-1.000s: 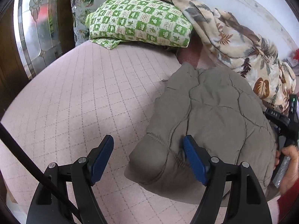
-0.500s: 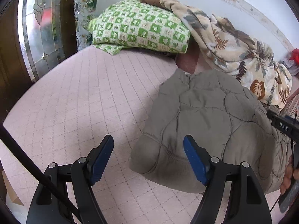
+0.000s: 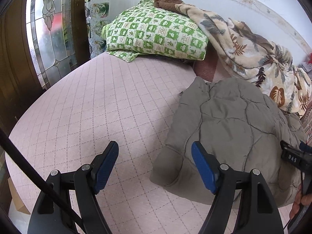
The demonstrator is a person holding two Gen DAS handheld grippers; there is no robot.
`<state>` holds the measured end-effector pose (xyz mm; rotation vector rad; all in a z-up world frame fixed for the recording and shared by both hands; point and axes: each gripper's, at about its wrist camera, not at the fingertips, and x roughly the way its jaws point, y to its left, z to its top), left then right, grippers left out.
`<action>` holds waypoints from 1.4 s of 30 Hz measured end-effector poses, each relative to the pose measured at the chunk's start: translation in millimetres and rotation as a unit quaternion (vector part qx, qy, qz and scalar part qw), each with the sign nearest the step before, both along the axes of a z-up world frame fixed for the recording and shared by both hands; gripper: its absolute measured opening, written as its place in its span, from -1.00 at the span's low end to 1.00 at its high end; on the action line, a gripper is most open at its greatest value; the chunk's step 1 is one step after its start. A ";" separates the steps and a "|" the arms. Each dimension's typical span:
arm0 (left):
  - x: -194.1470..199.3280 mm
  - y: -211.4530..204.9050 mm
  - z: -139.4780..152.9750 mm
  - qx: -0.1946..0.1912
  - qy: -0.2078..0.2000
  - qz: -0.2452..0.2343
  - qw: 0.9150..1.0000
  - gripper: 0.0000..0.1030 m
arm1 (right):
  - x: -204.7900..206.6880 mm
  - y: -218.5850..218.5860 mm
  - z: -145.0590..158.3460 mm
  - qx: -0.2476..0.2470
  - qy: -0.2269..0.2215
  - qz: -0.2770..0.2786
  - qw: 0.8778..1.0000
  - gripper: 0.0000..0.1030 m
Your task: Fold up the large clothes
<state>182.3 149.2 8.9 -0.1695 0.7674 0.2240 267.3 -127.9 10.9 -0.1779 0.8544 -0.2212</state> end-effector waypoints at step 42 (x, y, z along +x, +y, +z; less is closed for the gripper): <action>18.2 -0.2 -11.6 -0.049 0.039 -0.006 0.998 0.48 | -109.9 -149.5 -16.1 0.113 -0.039 -0.090 0.989 0.83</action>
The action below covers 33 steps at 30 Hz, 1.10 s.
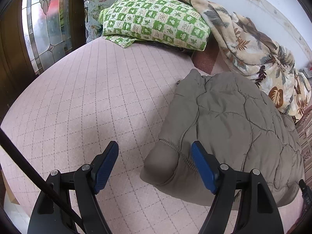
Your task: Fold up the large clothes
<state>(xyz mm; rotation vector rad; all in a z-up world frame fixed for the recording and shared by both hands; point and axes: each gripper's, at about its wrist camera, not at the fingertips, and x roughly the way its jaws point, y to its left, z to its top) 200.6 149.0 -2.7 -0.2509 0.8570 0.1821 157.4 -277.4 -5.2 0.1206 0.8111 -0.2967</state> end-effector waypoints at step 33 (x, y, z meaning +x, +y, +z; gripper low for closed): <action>98.5 4.9 -46.8 -0.215 0.062 -0.132 0.966 0.67 | 68.8 -103.0 -6.5 0.205 0.059 0.020 0.977 0.96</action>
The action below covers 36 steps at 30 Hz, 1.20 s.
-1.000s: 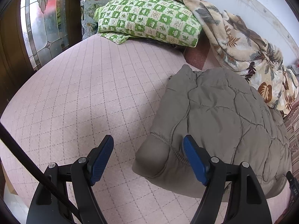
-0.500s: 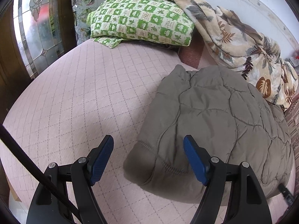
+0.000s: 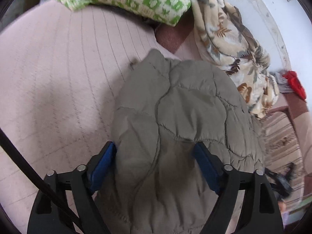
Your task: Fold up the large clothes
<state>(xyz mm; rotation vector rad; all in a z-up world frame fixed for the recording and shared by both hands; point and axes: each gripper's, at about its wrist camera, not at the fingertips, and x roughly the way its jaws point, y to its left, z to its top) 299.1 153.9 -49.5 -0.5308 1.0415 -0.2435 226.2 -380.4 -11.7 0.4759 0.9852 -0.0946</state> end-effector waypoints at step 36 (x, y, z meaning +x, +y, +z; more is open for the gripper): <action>13.4 -25.3 25.6 0.017 -0.010 0.004 1.000 0.66 | 53.1 -35.4 -55.5 0.174 -0.017 -0.040 0.984 0.50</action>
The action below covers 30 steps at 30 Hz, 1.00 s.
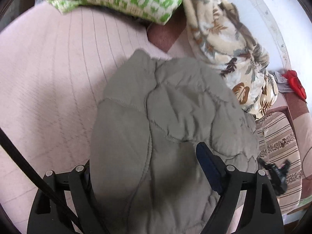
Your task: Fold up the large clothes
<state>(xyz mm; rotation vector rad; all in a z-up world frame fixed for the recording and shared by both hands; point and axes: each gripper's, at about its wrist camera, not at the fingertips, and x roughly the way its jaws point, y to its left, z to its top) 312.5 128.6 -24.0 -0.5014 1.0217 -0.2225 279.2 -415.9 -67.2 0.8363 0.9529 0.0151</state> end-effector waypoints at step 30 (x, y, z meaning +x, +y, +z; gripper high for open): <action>-104.4 94.2 94.8 0.261 -0.176 0.229 0.921 0.73 | -1.2 338.7 94.2 -0.353 -0.090 0.202 0.909 0.31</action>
